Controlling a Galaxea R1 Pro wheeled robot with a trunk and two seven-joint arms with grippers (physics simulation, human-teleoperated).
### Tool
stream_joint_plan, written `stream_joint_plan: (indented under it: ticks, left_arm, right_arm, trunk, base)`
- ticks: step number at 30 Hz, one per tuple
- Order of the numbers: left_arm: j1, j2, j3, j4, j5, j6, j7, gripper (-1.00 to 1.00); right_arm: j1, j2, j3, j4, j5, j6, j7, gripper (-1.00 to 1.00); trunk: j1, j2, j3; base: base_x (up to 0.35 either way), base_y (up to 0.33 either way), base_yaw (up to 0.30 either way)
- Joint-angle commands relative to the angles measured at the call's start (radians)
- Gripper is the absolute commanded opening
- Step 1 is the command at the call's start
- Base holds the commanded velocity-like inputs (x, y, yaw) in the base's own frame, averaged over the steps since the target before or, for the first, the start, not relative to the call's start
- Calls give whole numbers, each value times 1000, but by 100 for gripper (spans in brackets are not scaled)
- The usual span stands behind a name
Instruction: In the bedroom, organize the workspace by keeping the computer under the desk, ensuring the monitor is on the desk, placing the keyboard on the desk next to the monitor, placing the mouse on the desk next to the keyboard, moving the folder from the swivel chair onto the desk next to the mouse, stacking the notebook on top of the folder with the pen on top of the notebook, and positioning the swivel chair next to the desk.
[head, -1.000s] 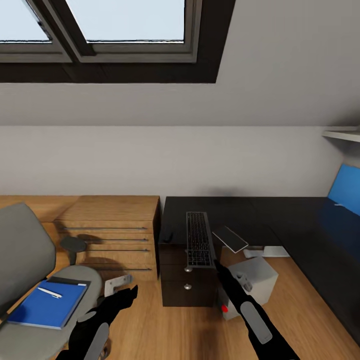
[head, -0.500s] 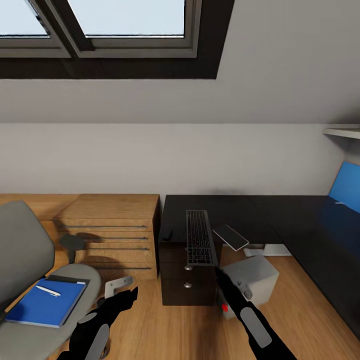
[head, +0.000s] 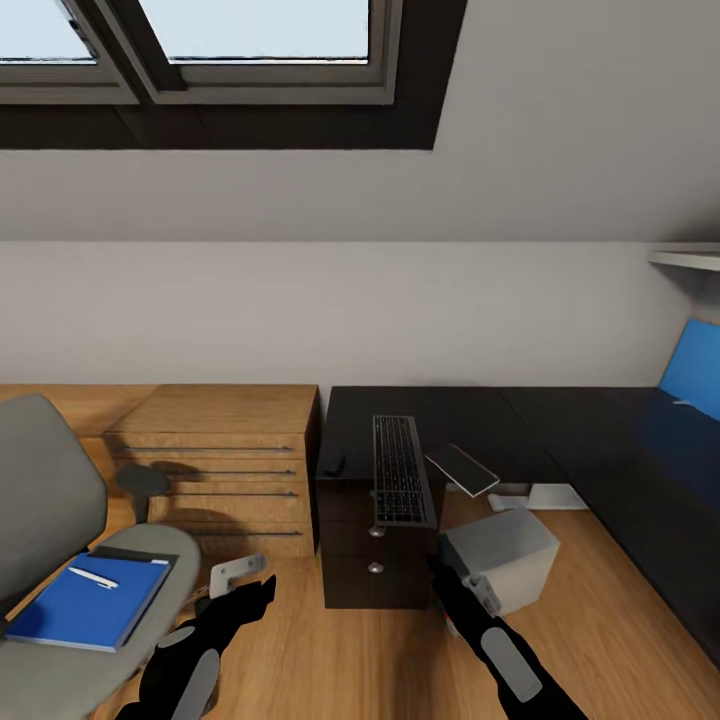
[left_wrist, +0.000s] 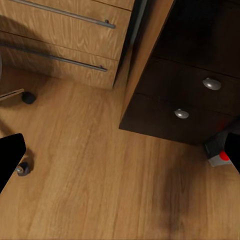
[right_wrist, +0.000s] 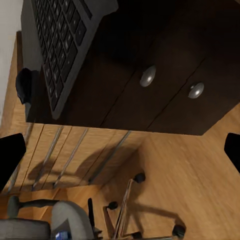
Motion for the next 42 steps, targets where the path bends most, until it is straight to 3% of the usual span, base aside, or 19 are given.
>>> stream_joint_plan:
  ticks: [1, 2, 3, 4, 9, 12, 17, 26, 32, 36, 37, 42]
  left_arm:
    - [-1, 0, -1, 1, 10, 2, 10, 100]
    - [-1, 0, -2, 2, 9, 2, 10, 100]
    - [-1, 0, -2, 2, 9, 2, 10, 100]
    - [-1, 0, -2, 3, 9, 2, 10, 100]
    - [-1, 0, -5, 3, 8, 2, 10, 100]
    - [-1, 0, -7, 3, 8, 2, 10, 100]
    - [-1, 0, -9, 3, 8, 2, 11, 100]
    - [-1, 0, -9, 3, 7, 2, 12, 100]
    - [-1, 0, -9, 3, 8, 2, 12, 100]
    - [-1, 0, -9, 4, 8, 2, 12, 100]
    - [-1, 0, -9, 4, 8, 2, 12, 100]
    - [-1, 0, -9, 4, 8, 2, 12, 100]
  right_arm:
    - [-1, -1, 2, 1, -7, 3, 56, 100]
    - [-1, -3, 3, 4, -4, 5, 122, 100]
    - [-1, -5, 3, 6, -4, 6, 144, 100]
    - [-1, -22, 3, 9, -5, 8, 221, 100]
    - [-1, -61, 0, 36, -10, 11, 379, 100]
    - [-1, -63, -4, 44, -10, 12, 376, 100]
    - [-1, -63, -40, 55, -8, 9, 314, 100]
    - [-1, -62, -49, 53, -5, 2, 291, 100]
    - [-1, -52, -46, 30, -7, -1, 226, 100]
    - [-1, -21, -48, -11, -8, -2, 207, 100]
    - [-1, 2, -51, -35, -7, -3, 203, 100]
    - [-1, 10, -51, -46, -20, 17, 201, 100]
  trunk:
    - [4, -8, -4]
    - [8, -15, -8]
    - [12, -22, -11]
    - [15, -29, -14]
    - [35, -64, -29]
    - [46, -85, -39]
    - [65, -120, -55]
    - [100, -183, -83]
    - [123, -225, -102]
    - [138, -253, -114]
    - [142, -260, -117]
    - [161, -295, -133]
  base:
    - [0, 0, 0]
    - [0, 0, 0]
    - [0, 0, 0]
    - [0, 0, 0]
    - [0, 0, 0]
    - [0, 0, 0]
    - [0, 0, 0]
    - [0, 0, 0]
    - [0, 0, 0]
    - [0, 0, 0]
    - [0, 0, 0]
    - [0, 0, 0]
